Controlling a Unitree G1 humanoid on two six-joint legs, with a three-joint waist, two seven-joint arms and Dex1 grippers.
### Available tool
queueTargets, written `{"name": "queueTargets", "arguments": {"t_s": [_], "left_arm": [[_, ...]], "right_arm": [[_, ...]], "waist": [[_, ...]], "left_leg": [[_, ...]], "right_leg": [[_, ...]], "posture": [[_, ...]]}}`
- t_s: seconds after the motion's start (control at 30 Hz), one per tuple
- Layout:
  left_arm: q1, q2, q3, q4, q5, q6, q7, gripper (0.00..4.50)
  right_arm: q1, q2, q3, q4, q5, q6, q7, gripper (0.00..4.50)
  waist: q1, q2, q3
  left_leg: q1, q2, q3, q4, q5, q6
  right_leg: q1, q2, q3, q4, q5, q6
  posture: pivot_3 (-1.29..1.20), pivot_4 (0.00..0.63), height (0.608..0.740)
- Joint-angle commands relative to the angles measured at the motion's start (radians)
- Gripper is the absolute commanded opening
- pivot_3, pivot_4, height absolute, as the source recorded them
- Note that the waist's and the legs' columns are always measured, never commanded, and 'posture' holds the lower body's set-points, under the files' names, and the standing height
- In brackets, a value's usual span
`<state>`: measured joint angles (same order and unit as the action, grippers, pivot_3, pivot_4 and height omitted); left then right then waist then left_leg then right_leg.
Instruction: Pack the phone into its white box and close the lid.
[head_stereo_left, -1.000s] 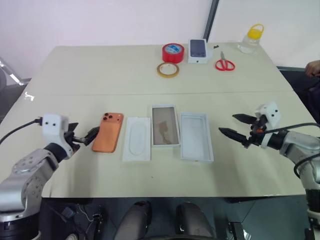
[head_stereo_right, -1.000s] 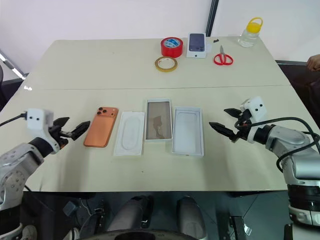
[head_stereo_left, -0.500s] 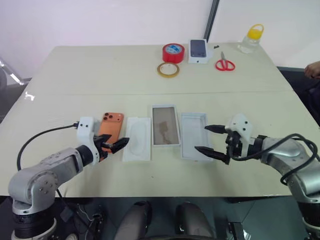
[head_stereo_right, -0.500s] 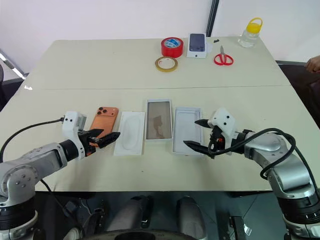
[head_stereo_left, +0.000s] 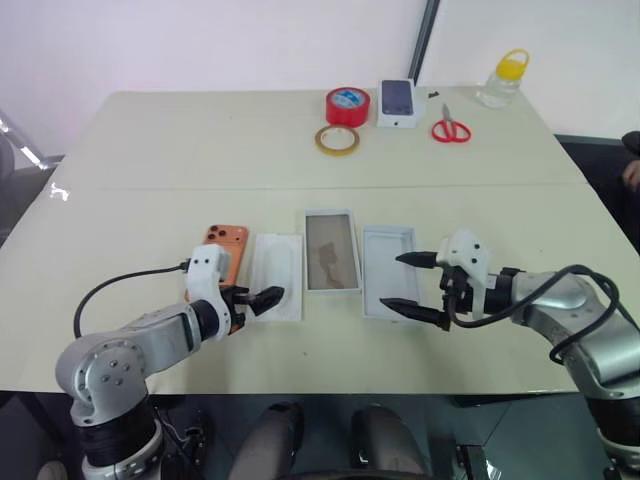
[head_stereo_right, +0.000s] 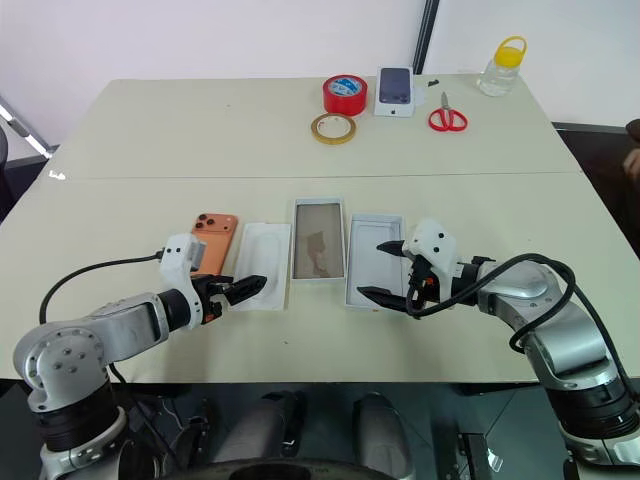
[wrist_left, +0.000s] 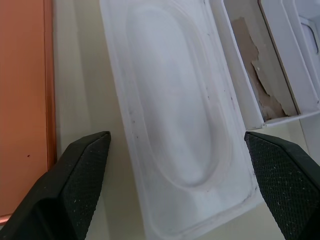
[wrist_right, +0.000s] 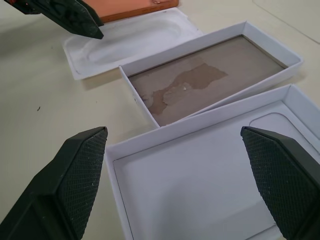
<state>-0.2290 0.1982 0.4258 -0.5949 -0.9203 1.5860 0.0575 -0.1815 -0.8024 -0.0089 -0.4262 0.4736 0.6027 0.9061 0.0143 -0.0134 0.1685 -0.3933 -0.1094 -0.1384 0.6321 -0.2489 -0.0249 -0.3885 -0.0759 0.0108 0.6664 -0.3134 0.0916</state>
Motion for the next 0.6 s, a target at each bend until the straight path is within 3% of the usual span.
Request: {"name": "queueTargets", "arguments": {"t_s": [0.03, 0.13, 0.33, 0.6], "left_arm": [[-0.009, -0.051, 0.036, 0.015, 0.022, 0.028, 0.023, 4.50], [-0.024, -0.084, 0.053, 0.023, 0.030, 0.028, 0.026, 3.22], [-0.044, -0.091, 0.073, 0.034, 0.054, 0.028, 0.011, 0.09], [-0.093, -0.093, 0.139, 0.071, 0.095, 0.017, -0.014, 0.03]], "right_arm": [[-0.007, 0.006, -0.012, -0.017, -0.005, -0.018, -0.010, 4.46], [-0.010, 0.008, -0.010, -0.030, -0.005, -0.018, -0.020, 4.50], [-0.025, 0.006, 0.001, -0.051, -0.004, -0.011, -0.032, 4.50], [-0.130, -0.018, 0.148, -0.072, -0.067, 0.054, -0.021, 4.50]], "waist": [[0.001, 0.000, 0.000], [0.000, 0.000, 0.000], [0.000, -0.002, 0.001], [-0.003, -0.002, 0.001]], "left_leg": [[0.000, 0.000, 0.000, 0.000, 0.000, 0.000], [0.000, 0.000, 0.000, 0.000, 0.000, 0.000], [0.000, 0.000, 0.001, 0.000, 0.000, 0.000], [0.000, 0.000, 0.001, 0.000, 0.000, -0.001]], "right_leg": [[0.000, 0.000, 0.000, 0.000, 0.000, 0.000], [0.000, 0.000, 0.000, 0.000, 0.000, 0.000], [0.000, 0.000, 0.000, 0.000, 0.000, 0.000], [-0.001, 0.001, 0.001, 0.000, 0.000, 0.000]], "posture": [[0.00, 0.150, 0.740], [0.00, 0.150, 0.740], [0.00, 0.150, 0.740], [0.00, 0.150, 0.740]]}}
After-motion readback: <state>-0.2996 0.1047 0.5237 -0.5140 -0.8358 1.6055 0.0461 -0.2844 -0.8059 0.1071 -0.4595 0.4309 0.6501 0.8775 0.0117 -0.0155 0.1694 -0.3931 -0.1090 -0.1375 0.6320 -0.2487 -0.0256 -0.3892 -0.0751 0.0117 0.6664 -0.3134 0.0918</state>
